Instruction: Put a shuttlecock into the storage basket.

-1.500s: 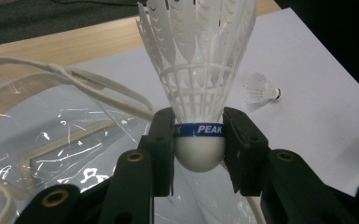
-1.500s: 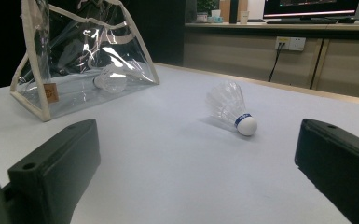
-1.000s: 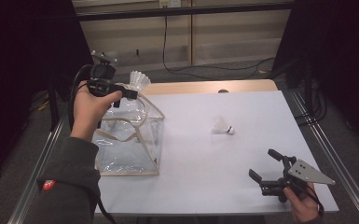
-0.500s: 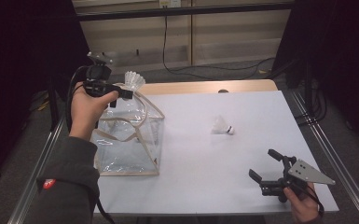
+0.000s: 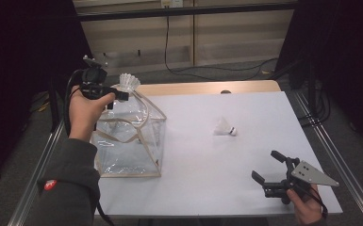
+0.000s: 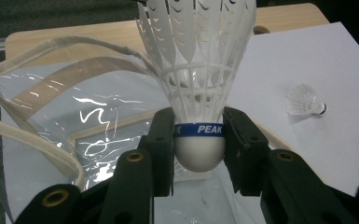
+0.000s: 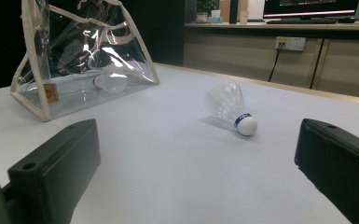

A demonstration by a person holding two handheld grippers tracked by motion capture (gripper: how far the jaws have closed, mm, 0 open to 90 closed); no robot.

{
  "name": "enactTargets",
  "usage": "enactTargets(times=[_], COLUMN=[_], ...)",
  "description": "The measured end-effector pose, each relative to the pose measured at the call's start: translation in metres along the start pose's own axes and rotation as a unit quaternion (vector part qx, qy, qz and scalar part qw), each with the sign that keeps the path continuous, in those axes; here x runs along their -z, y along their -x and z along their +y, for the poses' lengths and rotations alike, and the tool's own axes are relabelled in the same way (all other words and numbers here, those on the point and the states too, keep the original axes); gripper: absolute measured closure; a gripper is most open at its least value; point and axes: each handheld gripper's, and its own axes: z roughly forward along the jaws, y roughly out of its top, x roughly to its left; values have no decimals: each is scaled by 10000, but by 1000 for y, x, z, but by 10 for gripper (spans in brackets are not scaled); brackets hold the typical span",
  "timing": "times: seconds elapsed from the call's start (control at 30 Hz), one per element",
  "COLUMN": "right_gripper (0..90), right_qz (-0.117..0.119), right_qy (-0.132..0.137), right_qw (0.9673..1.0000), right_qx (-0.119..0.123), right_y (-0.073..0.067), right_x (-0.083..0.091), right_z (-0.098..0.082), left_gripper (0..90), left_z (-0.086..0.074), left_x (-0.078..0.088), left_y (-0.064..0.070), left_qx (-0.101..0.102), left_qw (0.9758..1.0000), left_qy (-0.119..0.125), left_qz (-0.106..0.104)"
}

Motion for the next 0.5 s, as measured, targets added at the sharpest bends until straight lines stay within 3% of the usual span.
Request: enactTargets(times=[0.5], right_gripper=[0], right_qz=[2], right_qy=[-2], right_qw=[10000], right_qx=[-2], right_y=[0], right_x=[0], right_z=[0], left_gripper=[657], left_z=[-6], left_x=[-1], left_y=[-13], left_qx=[175], left_qw=[9997], left_qy=[21], left_qz=[153])
